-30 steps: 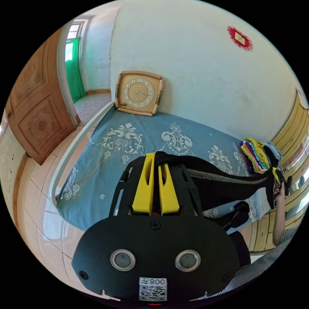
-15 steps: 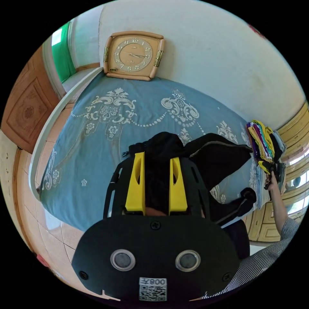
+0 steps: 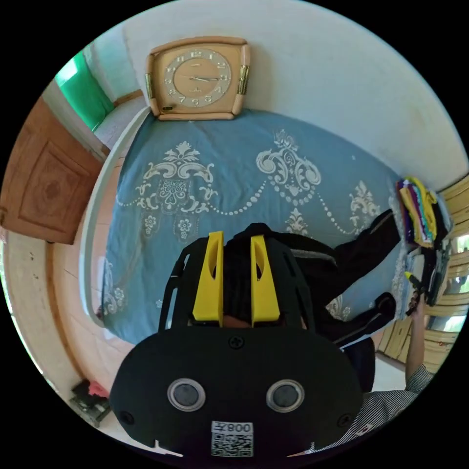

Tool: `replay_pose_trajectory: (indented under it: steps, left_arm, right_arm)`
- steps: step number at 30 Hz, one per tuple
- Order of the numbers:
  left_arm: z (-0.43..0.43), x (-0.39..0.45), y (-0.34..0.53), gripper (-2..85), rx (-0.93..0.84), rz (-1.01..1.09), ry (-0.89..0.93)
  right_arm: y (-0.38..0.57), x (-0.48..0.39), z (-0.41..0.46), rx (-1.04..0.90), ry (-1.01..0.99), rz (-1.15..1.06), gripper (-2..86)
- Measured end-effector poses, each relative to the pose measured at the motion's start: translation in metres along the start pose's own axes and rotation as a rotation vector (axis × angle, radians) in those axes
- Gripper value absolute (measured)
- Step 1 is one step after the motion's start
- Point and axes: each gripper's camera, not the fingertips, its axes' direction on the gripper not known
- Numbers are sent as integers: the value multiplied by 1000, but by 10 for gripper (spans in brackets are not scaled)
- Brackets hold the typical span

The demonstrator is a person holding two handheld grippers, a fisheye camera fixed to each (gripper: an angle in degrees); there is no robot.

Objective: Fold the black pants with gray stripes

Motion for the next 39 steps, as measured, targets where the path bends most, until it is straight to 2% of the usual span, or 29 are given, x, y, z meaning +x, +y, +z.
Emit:
replay_pose_trajectory:
  steps: [3,5,6,10,13,15,19,22,29,33,39]
  left_arm:
    - [-13,-1,-24,82,109,21,188]
    - [-14,-15,-37,77,153,-73,328]
    - [-13,-19,-39,74,159,-91,343]
    - [1,-32,-51,65,114,-172,309]
    - [21,-26,-53,84,45,-123,265]
    - [41,-21,-52,97,-32,-106,229]
    - [90,-7,-47,118,-184,-105,184]
    - [98,-2,-48,115,-119,-145,186]
    - [99,22,-59,53,-82,-60,93]
    - [91,13,-52,34,-21,-100,102]
    - [98,-8,-29,31,-2,-181,120]
  right_arm:
    - [-14,-10,10,-13,-21,-8,20]
    - [-19,-17,15,-16,-26,-22,21]
    - [-20,-19,15,-17,-25,-25,21]
    - [-27,-20,14,-16,6,-13,27]
    - [-32,-18,7,15,39,14,37]
    - [-37,-17,2,43,93,33,48]
    - [-56,-17,-9,96,320,61,68]
    - [-76,-14,-4,82,452,88,78]
    - [-101,-20,36,-4,640,110,57]
    - [-99,-34,35,-41,639,76,28]
    - [-55,-39,-12,53,526,122,17]
